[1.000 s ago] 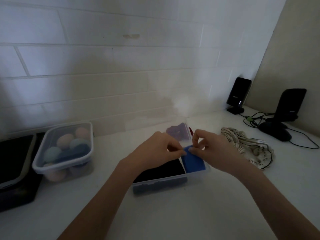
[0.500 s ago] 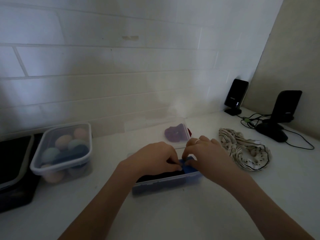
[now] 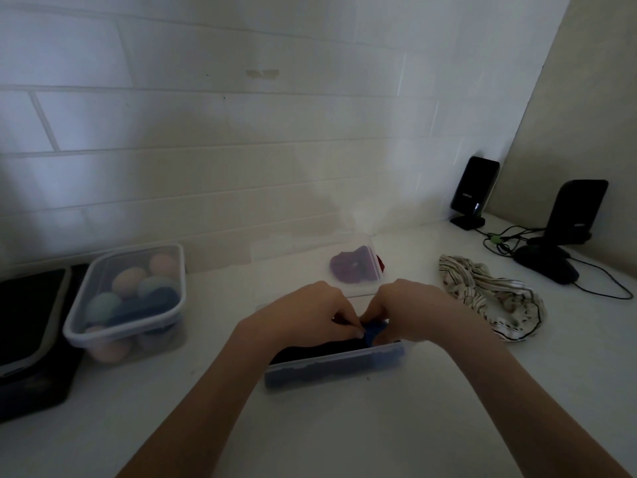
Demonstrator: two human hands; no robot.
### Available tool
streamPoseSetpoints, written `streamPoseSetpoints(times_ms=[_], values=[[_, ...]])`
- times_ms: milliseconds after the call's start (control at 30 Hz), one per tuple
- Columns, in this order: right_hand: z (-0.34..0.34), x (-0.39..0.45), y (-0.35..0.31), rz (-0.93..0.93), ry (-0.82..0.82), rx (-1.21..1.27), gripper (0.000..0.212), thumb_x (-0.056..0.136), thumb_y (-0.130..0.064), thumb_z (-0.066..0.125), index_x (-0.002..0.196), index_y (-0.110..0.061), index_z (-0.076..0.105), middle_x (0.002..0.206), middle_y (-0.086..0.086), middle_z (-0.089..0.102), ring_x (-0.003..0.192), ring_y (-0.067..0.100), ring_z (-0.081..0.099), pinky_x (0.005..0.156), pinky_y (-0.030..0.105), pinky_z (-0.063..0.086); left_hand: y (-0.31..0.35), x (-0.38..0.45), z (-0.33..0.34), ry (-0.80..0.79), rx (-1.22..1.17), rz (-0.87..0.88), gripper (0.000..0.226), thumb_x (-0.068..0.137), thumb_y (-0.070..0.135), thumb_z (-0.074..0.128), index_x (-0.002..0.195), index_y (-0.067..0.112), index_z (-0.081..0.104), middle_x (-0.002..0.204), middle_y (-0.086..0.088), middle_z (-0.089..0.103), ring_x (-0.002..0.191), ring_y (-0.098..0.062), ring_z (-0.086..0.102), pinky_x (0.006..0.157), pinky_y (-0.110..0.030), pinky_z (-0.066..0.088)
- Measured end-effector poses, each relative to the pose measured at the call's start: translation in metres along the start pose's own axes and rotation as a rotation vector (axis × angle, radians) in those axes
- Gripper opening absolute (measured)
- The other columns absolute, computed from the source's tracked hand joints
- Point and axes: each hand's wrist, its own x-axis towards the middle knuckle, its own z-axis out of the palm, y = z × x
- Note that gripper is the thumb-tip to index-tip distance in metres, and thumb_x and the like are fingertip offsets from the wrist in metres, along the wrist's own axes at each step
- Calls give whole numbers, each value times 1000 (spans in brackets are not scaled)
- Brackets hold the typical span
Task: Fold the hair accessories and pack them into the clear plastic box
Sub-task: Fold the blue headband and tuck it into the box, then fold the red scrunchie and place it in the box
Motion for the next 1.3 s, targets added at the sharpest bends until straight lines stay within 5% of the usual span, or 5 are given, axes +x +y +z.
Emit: streamPoseSetpoints(times_ms=[700, 833, 1000, 1133, 1300], values=[[-7, -1, -2, -8, -139, 58, 42, 86, -30, 62, 127, -30, 57, 118, -1, 66, 89, 17, 59, 78, 26, 46, 0, -7, -9, -79, -1, -11, 26, 90, 27, 57, 113, 27, 68, 115, 6, 69, 99, -10, 60, 94, -25, 46], [-12, -9, 12, 66, 103, 357, 29, 83, -26, 69, 112, -25, 68, 107, -3, 72, 84, 13, 68, 83, 28, 54, -10, -24, -17, 151, -253, -17, 19, 86, 22, 63, 103, 26, 72, 98, 7, 74, 88, -6, 67, 86, -18, 51], [-22, -8, 41, 172, 538, 736, 13, 91, -16, 57, 94, -17, 69, 79, 3, 73, 51, 12, 68, 44, 13, 44, -30, -47, -18, 642, -677, -38, 27, 87, 2, 58, 81, 23, 73, 61, 6, 70, 60, -10, 66, 59, -23, 55], [8, 25, 62, 232, 754, 736, 28, 92, -1, 47, 110, -14, 65, 109, 9, 68, 86, 19, 65, 80, 23, 53, -37, -49, -8, 901, -644, -116, 23, 86, -2, 56, 82, 13, 72, 50, 2, 59, 39, -3, 50, 39, -15, 39], [50, 48, 55, 52, 565, 821, 42, 93, -8, 51, 133, -21, 48, 130, -4, 52, 117, 12, 48, 100, 26, 37, -44, -43, 0, 919, -569, -143, 23, 85, 1, 57, 80, 17, 72, 47, 1, 57, 36, -3, 47, 39, -15, 38]])
